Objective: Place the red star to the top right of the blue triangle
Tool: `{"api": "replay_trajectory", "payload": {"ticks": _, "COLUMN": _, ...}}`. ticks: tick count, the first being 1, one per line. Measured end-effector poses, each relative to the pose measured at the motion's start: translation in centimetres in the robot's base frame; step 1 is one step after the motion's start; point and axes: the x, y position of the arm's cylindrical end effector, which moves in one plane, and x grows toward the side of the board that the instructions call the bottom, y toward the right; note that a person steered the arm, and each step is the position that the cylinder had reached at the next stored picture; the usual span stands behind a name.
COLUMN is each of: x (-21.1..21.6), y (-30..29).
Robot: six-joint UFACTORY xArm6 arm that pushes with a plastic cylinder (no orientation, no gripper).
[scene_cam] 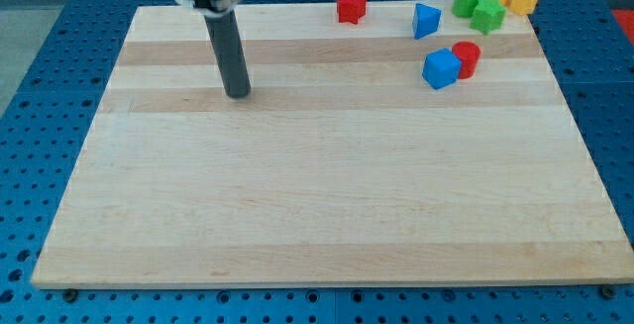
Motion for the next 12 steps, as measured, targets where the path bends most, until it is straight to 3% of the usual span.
{"api": "replay_trajectory", "payload": {"ticks": 3, "x": -15.7, "y": 1.4}}
{"api": "replay_trajectory", "payload": {"ticks": 6, "x": -15.7, "y": 6.1}}
{"api": "replay_trajectory", "payload": {"ticks": 9, "x": -15.8, "y": 18.4}}
{"api": "replay_trajectory", "payload": {"ticks": 11, "x": -15.5, "y": 23.6}}
{"api": "replay_trajectory", "payload": {"ticks": 12, "x": -13.4, "y": 26.6}}
